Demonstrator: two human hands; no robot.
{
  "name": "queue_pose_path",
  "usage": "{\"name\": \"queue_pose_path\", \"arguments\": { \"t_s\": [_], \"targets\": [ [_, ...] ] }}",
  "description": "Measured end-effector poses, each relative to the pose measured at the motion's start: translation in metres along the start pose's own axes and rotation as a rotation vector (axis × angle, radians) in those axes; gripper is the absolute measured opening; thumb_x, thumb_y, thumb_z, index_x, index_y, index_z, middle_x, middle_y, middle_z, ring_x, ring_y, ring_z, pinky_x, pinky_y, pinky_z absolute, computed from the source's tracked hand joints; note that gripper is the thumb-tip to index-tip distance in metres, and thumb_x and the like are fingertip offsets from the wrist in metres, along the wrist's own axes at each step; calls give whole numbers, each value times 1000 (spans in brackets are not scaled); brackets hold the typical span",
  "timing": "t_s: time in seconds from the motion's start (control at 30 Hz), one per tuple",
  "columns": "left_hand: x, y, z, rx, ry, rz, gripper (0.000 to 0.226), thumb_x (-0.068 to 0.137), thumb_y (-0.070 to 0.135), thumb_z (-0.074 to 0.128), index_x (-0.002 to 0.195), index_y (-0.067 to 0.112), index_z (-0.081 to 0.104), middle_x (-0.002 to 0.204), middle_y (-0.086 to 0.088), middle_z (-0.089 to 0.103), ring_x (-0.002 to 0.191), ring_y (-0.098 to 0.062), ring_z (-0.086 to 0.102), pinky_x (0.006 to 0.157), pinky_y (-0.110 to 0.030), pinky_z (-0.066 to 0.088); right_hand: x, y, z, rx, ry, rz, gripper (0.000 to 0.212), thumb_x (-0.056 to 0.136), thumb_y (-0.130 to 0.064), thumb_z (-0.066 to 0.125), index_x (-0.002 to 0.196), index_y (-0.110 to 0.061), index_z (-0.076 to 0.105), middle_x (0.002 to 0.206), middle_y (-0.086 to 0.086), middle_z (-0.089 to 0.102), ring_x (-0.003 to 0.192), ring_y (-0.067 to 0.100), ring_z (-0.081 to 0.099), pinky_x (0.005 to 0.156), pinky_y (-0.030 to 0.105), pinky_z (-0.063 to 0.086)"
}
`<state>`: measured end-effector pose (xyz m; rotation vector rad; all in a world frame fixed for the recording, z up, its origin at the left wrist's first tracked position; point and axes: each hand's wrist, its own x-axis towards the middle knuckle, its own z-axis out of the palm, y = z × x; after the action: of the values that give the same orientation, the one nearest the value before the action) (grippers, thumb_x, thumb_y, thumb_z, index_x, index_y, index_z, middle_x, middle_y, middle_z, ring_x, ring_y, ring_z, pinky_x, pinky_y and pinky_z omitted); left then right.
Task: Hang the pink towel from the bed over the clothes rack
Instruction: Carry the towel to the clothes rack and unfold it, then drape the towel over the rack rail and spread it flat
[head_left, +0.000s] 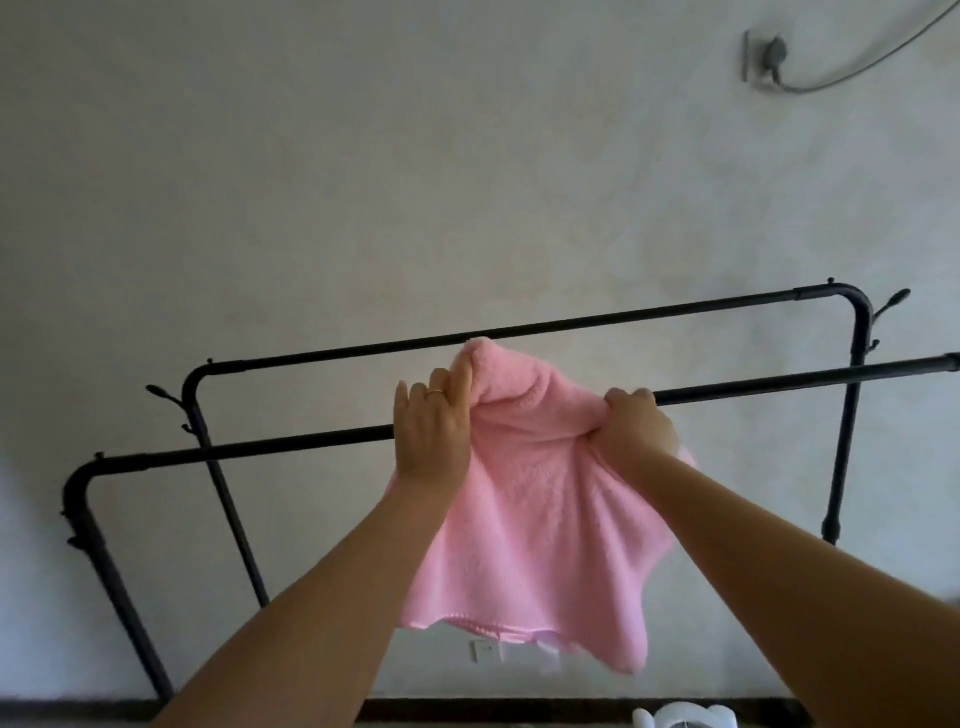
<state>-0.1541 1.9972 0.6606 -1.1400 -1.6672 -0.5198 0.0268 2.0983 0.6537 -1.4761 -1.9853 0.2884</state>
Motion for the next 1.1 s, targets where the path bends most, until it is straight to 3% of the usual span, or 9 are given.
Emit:
{"name": "queue_pose_path", "arguments": {
  "t_s": [0.1, 0.17, 0.37, 0.5, 0.6, 0.7, 0.83, 0.97, 1.1],
  "targets": [
    [5, -15, 10, 109, -46, 6, 75, 87, 4, 56, 149, 13, 16, 122, -13, 59, 69, -17, 62, 87, -41, 51, 5, -27, -7, -1, 161, -65, 13, 85, -14, 50, 97, -14, 55, 106, 7, 46, 66, 28, 53, 60, 33, 42],
    [7, -24, 16, 106, -77, -35, 85, 85, 2, 58, 150, 16, 5, 145, -25, 39, 70, -18, 64, 90, -44, 50, 9, -44, -9, -2, 250, -128, 14, 87, -6, 48, 98, -13, 54, 104, 8, 49, 71, 30, 58, 58, 33, 42],
    [16, -51, 35, 1, -222, -87, 108, 83, 2, 63, 147, 29, -19, 152, -33, 11, 74, -24, 67, 99, -49, 45, 26, -89, 0, -42, 291, -330, 33, 83, 11, 51, 110, -10, 51, 117, 8, 47, 69, 27, 57, 47, 30, 37],
    [31, -74, 52, 27, -225, -39, 102, 88, -2, 55, 146, 41, -17, 151, -35, -9, 67, -22, 62, 96, -51, 46, 42, -107, 18, -34, 237, -431, 43, 88, 0, 61, 127, -9, 44, 134, 9, 37, 95, 27, 63, 77, 30, 55],
    [42, -86, 66, 71, -257, 25, 99, 89, -3, 52, 146, 42, -16, 145, -30, -33, 75, -21, 62, 102, -53, 40, 52, -114, 35, -14, 161, -484, 68, 79, -21, 78, 134, -10, 39, 137, 7, 32, 114, 26, 55, 102, 35, 48],
    [42, -91, 80, 104, -294, 71, 96, 92, -1, 50, 147, 37, -18, 138, -26, -45, 90, -25, 63, 104, -53, 37, 60, -115, 51, -45, 70, -496, 90, 72, -26, 83, 141, -10, 29, 148, 9, 20, 130, 29, 43, 112, 34, 34],
    [33, -91, 101, 134, -371, 78, 92, 91, 5, 54, 149, 28, -13, 150, -24, -29, 101, -26, 59, 106, -57, 30, 73, -111, 70, -91, -55, -472, 101, 78, -35, 76, 151, -11, 11, 160, 9, -1, 145, 34, 21, 118, 38, 20],
    [33, -84, 108, 191, -410, 100, 69, 89, 12, 55, 147, 24, 20, 156, -21, 13, 130, -38, 36, 111, -61, 15, 80, -103, 88, -273, -162, -415, 93, 89, -57, 51, 155, -23, -5, 162, 6, -16, 149, 35, -1, 116, 60, -3],
    [25, -81, 106, 145, -463, 159, 27, 83, 14, 61, 110, 18, 56, 113, -7, 63, 112, -32, 48, 107, -52, 26, 77, -89, 99, -344, -194, -491, 74, 89, -68, 36, 152, -41, 9, 163, 1, 9, 149, 32, 10, 115, 65, 0]
  ]
}}
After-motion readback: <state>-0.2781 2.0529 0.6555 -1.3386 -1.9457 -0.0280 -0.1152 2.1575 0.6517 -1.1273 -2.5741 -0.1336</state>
